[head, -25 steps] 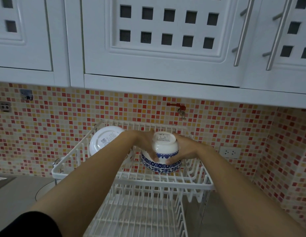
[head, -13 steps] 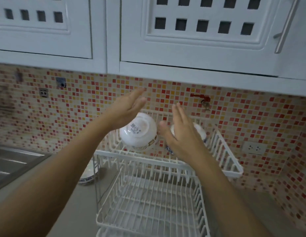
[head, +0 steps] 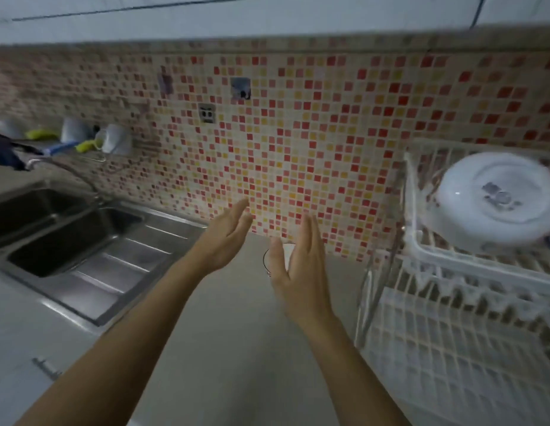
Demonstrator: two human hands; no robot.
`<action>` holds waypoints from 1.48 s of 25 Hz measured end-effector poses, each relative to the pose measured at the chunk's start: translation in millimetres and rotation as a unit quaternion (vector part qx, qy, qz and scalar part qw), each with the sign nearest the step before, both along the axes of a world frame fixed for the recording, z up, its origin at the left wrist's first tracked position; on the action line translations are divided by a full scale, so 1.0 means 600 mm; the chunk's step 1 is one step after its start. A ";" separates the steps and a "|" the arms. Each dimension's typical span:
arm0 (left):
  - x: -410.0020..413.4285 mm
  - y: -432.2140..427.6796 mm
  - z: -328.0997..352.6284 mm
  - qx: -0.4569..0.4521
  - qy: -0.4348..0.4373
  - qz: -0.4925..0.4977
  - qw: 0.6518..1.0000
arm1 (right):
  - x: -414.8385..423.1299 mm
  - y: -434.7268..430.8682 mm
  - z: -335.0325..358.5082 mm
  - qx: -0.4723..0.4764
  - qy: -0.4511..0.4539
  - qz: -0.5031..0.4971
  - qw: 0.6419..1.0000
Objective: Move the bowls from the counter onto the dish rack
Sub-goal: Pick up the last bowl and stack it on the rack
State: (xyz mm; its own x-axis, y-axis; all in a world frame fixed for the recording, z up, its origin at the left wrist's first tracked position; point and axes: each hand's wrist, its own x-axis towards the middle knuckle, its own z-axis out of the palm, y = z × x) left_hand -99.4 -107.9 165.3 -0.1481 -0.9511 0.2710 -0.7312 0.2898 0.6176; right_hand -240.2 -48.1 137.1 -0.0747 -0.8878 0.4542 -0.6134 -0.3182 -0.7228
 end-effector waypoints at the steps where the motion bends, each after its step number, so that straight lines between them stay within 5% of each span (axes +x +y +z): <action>1: 0.017 -0.028 -0.032 0.028 -0.003 -0.009 1.000 | 0.014 -0.031 -0.031 0.023 -0.001 -0.028 0.999; 9: 0.010 -0.226 -0.248 0.219 -0.006 -0.047 0.974 | -0.017 -0.254 -0.235 0.243 -0.075 -0.193 0.948; 16: -0.047 -0.312 -0.362 0.372 0.162 0.025 0.914 | -0.049 -0.346 -0.348 0.344 -0.175 -0.200 0.901; 24: -0.032 -0.299 -0.339 0.351 0.342 0.038 0.871 | -0.033 -0.336 -0.329 0.282 -0.252 -0.185 0.907; 26: -0.012 -0.291 -0.296 0.374 0.422 0.052 0.824 | -0.023 -0.315 -0.292 0.251 -0.273 -0.146 0.917; 28: 0.016 -0.290 -0.246 0.460 0.488 0.063 0.739 | -0.016 -0.286 -0.247 0.220 -0.261 -0.102 0.935; 30: 0.045 -0.275 -0.196 0.533 0.486 0.023 0.692 | -0.011 -0.247 -0.201 0.193 -0.233 -0.050 0.952; 33: 0.061 -0.208 -0.109 0.521 0.433 -0.003 0.736 | -0.003 -0.181 -0.126 0.149 -0.208 0.024 0.966; 37: 0.056 -0.083 -0.011 0.385 0.452 -0.013 0.804 | 0.006 -0.078 -0.001 0.156 -0.255 0.089 0.950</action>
State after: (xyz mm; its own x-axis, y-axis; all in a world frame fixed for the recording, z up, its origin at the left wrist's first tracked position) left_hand -65.9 -157.5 158.7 -0.2438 -0.8882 -0.3894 0.1178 -0.4257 0.8972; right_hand -236.9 -95.2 136.4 -0.0499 -0.9923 0.1130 -0.1152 -0.1066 -0.9876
